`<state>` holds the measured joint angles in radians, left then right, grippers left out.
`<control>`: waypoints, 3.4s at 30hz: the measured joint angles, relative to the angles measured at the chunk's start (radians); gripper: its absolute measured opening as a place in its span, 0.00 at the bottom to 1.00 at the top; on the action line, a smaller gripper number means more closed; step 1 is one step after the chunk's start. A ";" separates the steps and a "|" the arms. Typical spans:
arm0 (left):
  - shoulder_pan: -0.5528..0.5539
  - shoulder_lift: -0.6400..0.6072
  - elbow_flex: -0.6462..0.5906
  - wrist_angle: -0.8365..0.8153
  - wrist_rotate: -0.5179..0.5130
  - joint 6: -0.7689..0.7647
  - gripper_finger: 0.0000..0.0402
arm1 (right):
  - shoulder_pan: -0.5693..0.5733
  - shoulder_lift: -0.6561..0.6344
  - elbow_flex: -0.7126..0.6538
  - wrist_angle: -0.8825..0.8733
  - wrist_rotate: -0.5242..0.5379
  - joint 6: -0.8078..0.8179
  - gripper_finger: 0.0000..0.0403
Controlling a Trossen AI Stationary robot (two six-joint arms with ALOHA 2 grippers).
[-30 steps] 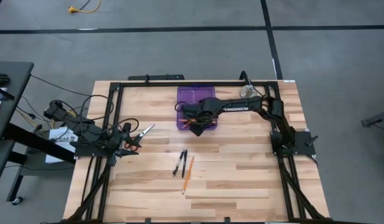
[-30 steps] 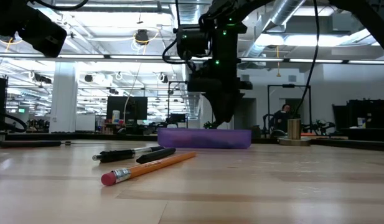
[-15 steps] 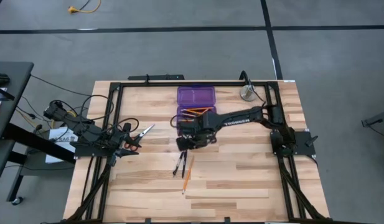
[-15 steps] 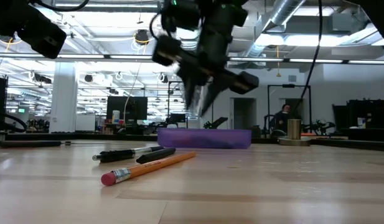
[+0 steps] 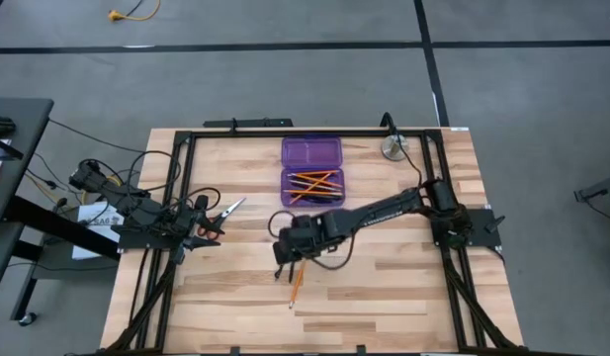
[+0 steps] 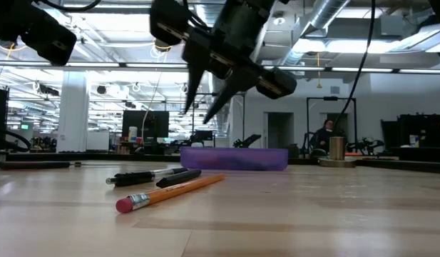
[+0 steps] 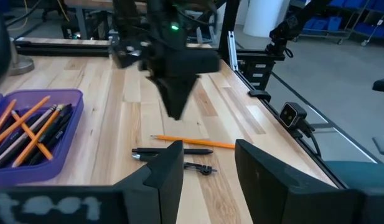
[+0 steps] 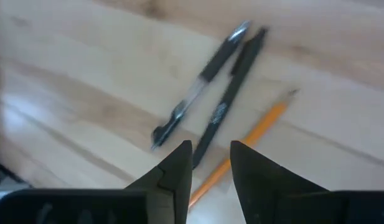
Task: Pick & place school supplies into a supply box
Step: Put the orange pencil into the purple pencil case
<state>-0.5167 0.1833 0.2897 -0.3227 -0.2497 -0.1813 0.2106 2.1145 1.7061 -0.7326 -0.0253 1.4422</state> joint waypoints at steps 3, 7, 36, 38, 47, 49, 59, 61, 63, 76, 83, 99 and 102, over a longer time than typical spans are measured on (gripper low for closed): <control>0.000 0.000 0.000 0.003 0.000 0.003 0.33 | 0.030 0.018 0.000 0.048 0.016 0.001 0.25; 0.000 0.000 0.000 0.008 0.000 0.019 0.33 | 0.040 0.034 0.004 0.089 -0.023 0.071 0.25; 0.000 0.000 0.000 0.007 0.000 0.025 0.33 | 0.026 0.066 -0.046 0.020 -0.042 0.105 0.26; 0.000 0.000 0.000 0.007 0.000 0.025 0.33 | 0.022 0.066 -0.045 0.023 -0.032 0.105 0.26; 0.000 0.000 0.000 0.006 0.000 0.025 0.33 | 0.008 0.066 -0.045 0.000 -0.029 0.121 0.26; 0.000 0.000 0.000 0.006 0.000 0.025 0.33 | 0.004 0.066 -0.045 -0.001 -0.029 0.121 0.26; 0.000 0.000 0.000 0.006 0.000 0.025 0.33 | -0.004 0.066 -0.045 -0.049 -0.029 0.121 0.26; 0.000 0.000 0.000 0.006 0.000 0.025 0.33 | -0.004 0.066 -0.045 -0.049 -0.028 0.121 0.26; 0.000 0.000 0.000 0.006 0.000 0.025 0.33 | -0.007 0.066 -0.045 -0.049 -0.028 0.121 0.26; 0.000 0.000 0.000 0.006 0.000 0.025 0.33 | -0.011 0.066 -0.045 -0.048 -0.025 0.121 0.26; 0.000 0.000 0.000 0.006 0.000 0.026 0.33 | -0.011 0.066 -0.045 -0.044 -0.001 0.122 0.26; 0.000 0.000 0.000 0.006 0.000 0.028 0.33 | -0.010 0.067 -0.045 -0.038 0.017 0.130 0.26; 0.000 0.000 0.000 0.006 0.000 0.028 0.33 | -0.009 0.067 -0.046 -0.037 0.017 0.136 0.26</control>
<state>-0.5167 0.1837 0.2897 -0.3164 -0.2493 -0.1532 0.2015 2.1811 1.6597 -0.7692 -0.0078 1.5786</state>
